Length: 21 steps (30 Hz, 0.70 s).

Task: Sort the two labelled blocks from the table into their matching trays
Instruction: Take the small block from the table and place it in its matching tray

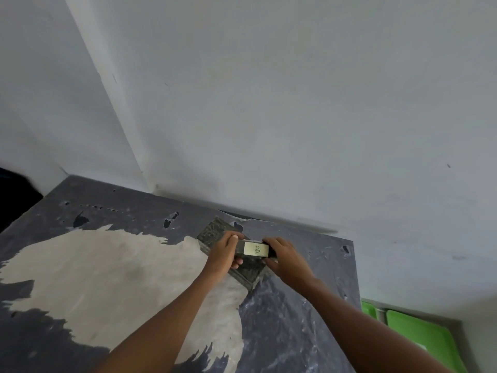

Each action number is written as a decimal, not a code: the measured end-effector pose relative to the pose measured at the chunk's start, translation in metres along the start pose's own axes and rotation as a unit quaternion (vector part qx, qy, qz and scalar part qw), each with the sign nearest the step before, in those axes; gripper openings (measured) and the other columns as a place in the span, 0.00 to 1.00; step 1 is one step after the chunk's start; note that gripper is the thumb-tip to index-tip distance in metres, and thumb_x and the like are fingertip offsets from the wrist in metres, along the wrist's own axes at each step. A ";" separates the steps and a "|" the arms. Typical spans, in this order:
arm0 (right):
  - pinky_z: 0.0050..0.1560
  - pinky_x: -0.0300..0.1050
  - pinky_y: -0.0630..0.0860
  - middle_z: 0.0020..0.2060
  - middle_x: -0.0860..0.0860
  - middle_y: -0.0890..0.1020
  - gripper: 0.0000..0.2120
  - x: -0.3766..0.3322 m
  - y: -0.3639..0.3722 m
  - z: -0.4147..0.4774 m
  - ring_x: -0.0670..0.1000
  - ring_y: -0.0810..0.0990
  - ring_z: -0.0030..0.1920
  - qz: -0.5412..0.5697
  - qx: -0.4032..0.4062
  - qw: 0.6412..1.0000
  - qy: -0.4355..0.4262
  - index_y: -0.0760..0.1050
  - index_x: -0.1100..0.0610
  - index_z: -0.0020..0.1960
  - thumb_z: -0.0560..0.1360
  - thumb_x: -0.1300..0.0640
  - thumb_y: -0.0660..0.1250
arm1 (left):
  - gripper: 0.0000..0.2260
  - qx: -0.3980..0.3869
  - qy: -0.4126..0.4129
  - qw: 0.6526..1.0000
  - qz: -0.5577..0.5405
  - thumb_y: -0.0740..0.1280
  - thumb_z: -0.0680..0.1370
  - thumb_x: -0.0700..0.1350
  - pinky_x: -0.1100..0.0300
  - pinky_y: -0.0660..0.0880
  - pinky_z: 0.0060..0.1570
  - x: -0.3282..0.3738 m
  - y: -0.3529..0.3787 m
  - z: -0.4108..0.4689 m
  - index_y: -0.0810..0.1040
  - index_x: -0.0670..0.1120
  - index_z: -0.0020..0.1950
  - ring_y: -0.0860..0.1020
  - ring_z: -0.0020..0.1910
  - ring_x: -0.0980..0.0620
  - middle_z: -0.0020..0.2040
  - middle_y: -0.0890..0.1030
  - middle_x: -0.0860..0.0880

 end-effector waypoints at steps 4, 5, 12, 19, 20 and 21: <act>0.58 0.49 0.78 0.64 0.50 0.77 0.20 0.007 -0.001 -0.003 0.53 0.73 0.63 -0.001 0.002 1.000 -0.002 0.69 0.50 0.69 0.78 0.52 0.66 | 0.11 0.000 0.010 0.998 0.055 0.55 0.84 0.48 0.57 0.79 0.38 -0.002 0.005 -0.001 0.76 0.50 0.58 0.82 0.45 0.48 0.54 0.82 0.44; 0.58 0.49 0.78 0.64 0.50 0.77 0.20 0.008 -0.001 -0.003 0.53 0.74 0.63 -0.001 0.000 1.000 0.002 0.68 0.50 0.69 0.78 0.52 0.66 | 0.10 -0.001 0.026 0.997 0.079 0.57 0.83 0.48 0.57 0.81 0.42 0.000 0.005 -0.001 0.76 0.50 0.59 0.81 0.50 0.49 0.56 0.80 0.45; 0.52 0.49 0.78 0.58 0.52 0.80 0.15 0.015 -0.005 -0.016 0.54 0.78 0.57 0.000 0.000 1.000 0.023 0.71 0.50 0.63 0.78 0.51 0.65 | 0.24 -0.086 0.206 0.930 0.291 0.75 0.73 0.46 0.55 0.78 0.63 0.013 0.031 -0.005 0.73 0.51 0.66 0.74 0.62 0.54 0.63 0.72 0.52; 0.63 0.55 0.73 0.68 0.51 0.73 0.23 0.056 -0.025 -0.063 0.59 0.73 0.64 -0.058 0.053 0.995 0.060 0.66 0.51 0.71 0.77 0.52 0.66 | 0.21 -0.105 0.246 0.917 0.295 0.77 0.71 0.42 0.54 0.77 0.59 0.030 0.096 -0.011 0.77 0.44 0.62 0.79 0.55 0.49 0.56 0.80 0.47; 0.63 0.55 0.72 0.68 0.51 0.74 0.23 0.066 -0.029 -0.074 0.58 0.73 0.64 -0.062 0.065 0.993 0.070 0.67 0.50 0.70 0.77 0.52 0.66 | 0.21 -0.113 0.252 0.914 0.298 0.77 0.70 0.42 0.55 0.77 0.58 0.032 0.111 -0.016 0.77 0.44 0.62 0.79 0.54 0.49 0.56 0.80 0.46; 0.64 0.55 0.71 0.68 0.51 0.74 0.22 0.077 -0.034 -0.086 0.58 0.72 0.65 -0.068 0.076 0.992 0.079 0.68 0.51 0.69 0.77 0.52 0.66 | 0.21 -0.121 0.260 0.909 0.304 0.78 0.70 0.42 0.57 0.77 0.57 0.033 0.127 -0.022 0.77 0.44 0.61 0.79 0.54 0.49 0.55 0.80 0.46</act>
Point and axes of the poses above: each hand's wrist, its own z-axis towards the middle knuckle, its own y-axis out of the palm, x = y × z, the point moved 10 cm from there along z, towards the middle knuckle
